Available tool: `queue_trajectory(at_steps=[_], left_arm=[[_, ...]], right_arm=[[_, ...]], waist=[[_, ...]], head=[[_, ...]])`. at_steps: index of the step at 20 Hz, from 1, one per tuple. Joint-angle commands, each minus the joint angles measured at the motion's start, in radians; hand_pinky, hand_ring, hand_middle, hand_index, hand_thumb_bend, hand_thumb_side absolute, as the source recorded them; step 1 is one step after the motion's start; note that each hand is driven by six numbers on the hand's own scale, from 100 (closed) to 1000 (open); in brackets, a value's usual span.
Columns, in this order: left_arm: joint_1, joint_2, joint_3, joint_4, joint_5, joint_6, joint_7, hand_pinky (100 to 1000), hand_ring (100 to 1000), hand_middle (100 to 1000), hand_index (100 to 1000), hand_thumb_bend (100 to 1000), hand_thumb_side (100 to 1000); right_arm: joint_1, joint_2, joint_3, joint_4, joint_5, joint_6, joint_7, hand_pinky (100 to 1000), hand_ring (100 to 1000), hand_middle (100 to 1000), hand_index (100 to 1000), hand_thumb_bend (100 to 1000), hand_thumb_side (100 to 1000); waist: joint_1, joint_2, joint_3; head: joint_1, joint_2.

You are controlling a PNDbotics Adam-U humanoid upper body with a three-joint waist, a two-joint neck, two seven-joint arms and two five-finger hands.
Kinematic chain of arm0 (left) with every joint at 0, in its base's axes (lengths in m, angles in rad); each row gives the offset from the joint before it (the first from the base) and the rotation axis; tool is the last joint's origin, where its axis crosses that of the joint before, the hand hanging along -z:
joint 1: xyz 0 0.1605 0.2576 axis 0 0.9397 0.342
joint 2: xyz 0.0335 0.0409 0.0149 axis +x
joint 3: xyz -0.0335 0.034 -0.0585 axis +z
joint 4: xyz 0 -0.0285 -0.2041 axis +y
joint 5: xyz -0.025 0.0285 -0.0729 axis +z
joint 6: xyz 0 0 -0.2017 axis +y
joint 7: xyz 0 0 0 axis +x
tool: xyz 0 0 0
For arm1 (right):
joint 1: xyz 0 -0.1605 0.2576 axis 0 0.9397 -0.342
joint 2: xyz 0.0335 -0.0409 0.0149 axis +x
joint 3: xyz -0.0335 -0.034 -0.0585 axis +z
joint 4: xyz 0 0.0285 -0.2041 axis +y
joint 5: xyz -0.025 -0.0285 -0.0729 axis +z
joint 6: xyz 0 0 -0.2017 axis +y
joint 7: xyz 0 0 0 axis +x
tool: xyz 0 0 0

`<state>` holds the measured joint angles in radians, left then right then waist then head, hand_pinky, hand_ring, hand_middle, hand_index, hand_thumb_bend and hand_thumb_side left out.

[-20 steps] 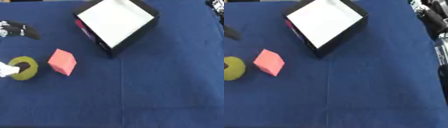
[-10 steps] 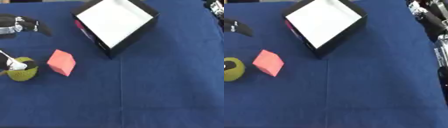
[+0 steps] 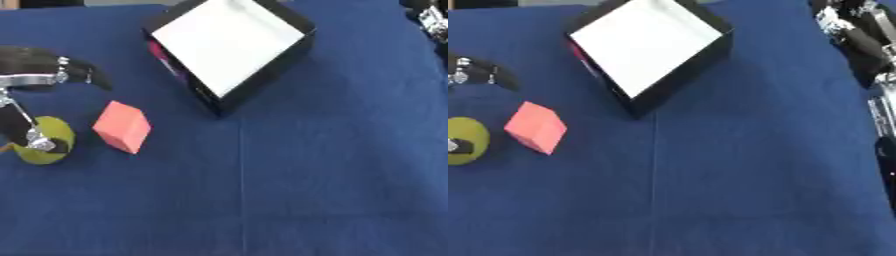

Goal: Pick up objects on the table and place them in the box.

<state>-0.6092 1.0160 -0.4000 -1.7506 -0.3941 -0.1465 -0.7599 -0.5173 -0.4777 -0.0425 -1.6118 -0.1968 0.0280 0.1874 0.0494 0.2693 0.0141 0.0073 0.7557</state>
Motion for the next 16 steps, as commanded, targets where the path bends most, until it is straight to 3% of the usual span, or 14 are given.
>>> queue_trajectory(at_steps=[1,16], left_arm=[[-0.028,0.000,-0.006,0.029,-0.033,-0.018,-0.008,962,934,902,947,577,100],[-0.086,-0.096,-0.044,0.127,-0.094,-0.052,-0.035,963,939,907,954,552,110]], right_arm=[[-0.009,-0.010,-0.003,-0.009,0.007,-0.001,0.005,1000,938,921,860,100,470],[-0.002,-0.003,-0.004,-0.006,0.012,0.003,0.008,1000,934,918,860,100,470]], waist=[[0.012,-0.026,-0.001],[0.014,-0.019,-0.011]], head=[[0.004,-0.009],[0.017,-0.011]])
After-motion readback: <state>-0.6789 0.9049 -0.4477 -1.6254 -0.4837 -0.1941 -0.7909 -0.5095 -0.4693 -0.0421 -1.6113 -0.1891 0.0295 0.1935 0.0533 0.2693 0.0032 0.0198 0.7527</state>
